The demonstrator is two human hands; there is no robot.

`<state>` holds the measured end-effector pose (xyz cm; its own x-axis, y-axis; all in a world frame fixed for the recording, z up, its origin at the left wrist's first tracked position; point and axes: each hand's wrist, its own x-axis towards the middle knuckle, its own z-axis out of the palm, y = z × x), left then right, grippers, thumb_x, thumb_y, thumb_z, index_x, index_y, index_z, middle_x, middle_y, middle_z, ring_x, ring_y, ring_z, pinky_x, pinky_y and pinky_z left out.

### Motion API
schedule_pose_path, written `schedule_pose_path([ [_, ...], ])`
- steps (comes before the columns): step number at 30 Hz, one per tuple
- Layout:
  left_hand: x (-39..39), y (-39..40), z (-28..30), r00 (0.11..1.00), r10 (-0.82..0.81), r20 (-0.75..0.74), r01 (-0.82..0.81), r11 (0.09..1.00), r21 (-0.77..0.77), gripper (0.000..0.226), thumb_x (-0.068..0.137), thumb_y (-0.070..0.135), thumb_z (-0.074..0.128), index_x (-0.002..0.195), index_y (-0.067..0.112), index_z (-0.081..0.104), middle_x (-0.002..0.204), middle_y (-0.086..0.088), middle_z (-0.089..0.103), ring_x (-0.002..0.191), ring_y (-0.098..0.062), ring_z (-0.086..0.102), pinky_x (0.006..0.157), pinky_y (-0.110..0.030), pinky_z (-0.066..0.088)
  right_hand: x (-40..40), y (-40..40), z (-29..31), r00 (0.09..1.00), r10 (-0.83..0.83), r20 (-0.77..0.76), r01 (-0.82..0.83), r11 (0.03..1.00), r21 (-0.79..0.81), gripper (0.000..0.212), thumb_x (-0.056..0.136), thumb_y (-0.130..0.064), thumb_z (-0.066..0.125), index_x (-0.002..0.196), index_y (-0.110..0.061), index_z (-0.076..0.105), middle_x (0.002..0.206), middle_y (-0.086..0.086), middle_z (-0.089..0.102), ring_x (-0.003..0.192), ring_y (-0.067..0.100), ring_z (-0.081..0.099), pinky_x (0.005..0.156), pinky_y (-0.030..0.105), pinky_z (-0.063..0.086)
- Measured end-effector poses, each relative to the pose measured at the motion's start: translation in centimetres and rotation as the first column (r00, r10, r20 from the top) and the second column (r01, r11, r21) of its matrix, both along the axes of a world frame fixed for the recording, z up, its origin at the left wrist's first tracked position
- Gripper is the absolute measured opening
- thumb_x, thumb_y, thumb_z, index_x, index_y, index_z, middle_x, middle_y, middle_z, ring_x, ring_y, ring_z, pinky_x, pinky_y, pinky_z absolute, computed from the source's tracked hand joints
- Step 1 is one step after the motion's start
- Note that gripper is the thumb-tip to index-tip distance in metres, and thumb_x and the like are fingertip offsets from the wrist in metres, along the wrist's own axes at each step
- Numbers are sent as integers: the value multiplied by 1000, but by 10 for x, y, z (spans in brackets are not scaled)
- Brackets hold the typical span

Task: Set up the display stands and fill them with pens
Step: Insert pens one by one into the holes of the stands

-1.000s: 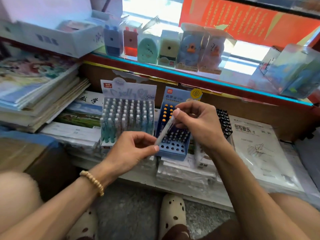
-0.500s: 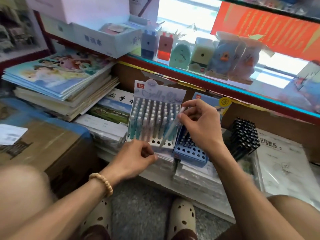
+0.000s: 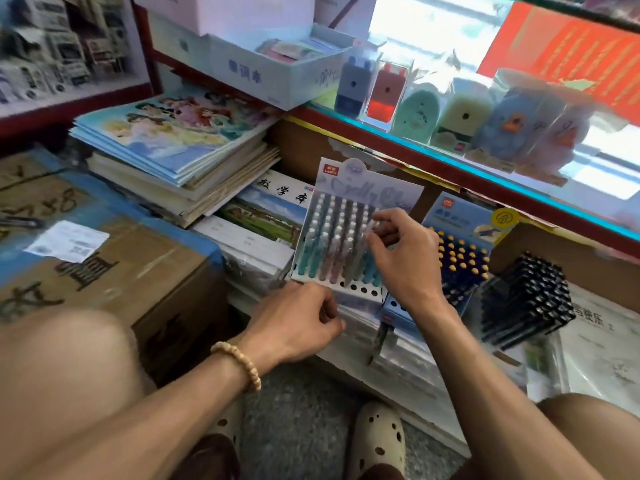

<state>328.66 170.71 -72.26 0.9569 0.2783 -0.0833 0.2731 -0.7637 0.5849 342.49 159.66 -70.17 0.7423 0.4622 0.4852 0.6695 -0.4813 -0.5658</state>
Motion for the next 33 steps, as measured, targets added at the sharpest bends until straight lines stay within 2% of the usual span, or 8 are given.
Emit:
schedule_pose_path([
  [1,0,1,0,1000,-2,0,2,1000,5,18,87,47,66,93,31,66,88,14,67,82,-6,63,71,-26,52,0,2,0,1000,2,8,-2,1000,-6,21,89,-13,71,110,-15,69,89,-5,70,79,5,64,76,4,45],
  [6,-1,4,0,1000,-10,-4,10,1000,-21,23,87,49,66,99,29,69,92,13,69,86,-6,64,79,-32,56,1,8,-5,999,9,41,-9,1000,-6,23,90,-14,71,113,-15,69,92,-4,70,80,7,65,78,29,58],
  [11,-1,4,0,999,-31,-5,31,999,-29,25,89,47,65,105,27,69,96,11,70,88,-6,64,79,-25,53,0,7,-7,999,1,45,-2,1000,13,24,90,-15,71,114,-12,68,92,-5,70,79,5,64,76,21,55],
  [15,-1,3,2,999,-31,-17,30,999,-35,27,89,48,66,105,27,69,97,11,70,88,-6,64,82,-29,55,1,4,-6,1000,-1,27,0,1000,15,22,90,-14,72,112,-13,68,88,-10,66,76,0,61,73,13,51],
  [18,-2,4,1,999,-28,-26,27,999,-33,27,89,48,66,105,27,69,97,10,70,88,-7,64,81,-28,55,2,3,-11,999,27,24,-26,999,-48,23,89,-14,73,112,-13,69,87,-8,68,75,6,64,74,23,56],
  [22,-3,4,2,999,-28,-40,28,999,-22,28,89,49,65,105,27,69,98,10,70,90,-8,65,83,-31,55,0,0,-24,992,72,108,-54,985,-162,15,87,-13,74,101,-12,71,87,-1,71,73,13,63,70,40,58],
  [28,-5,5,3,998,-40,-45,41,999,24,28,90,49,64,107,28,66,98,11,69,89,-7,64,81,-26,53,-2,-3,-23,990,98,98,-76,975,-210,11,87,-14,72,98,-12,73,86,0,71,70,16,64,66,42,58],
  [33,-8,6,7,997,-56,-55,60,996,65,28,90,51,63,107,29,65,100,12,68,89,-6,62,79,-26,52,-7,-7,-9,991,80,108,-55,975,-216,28,88,-25,72,113,-14,72,97,-1,70,75,15,65,71,42,58],
])
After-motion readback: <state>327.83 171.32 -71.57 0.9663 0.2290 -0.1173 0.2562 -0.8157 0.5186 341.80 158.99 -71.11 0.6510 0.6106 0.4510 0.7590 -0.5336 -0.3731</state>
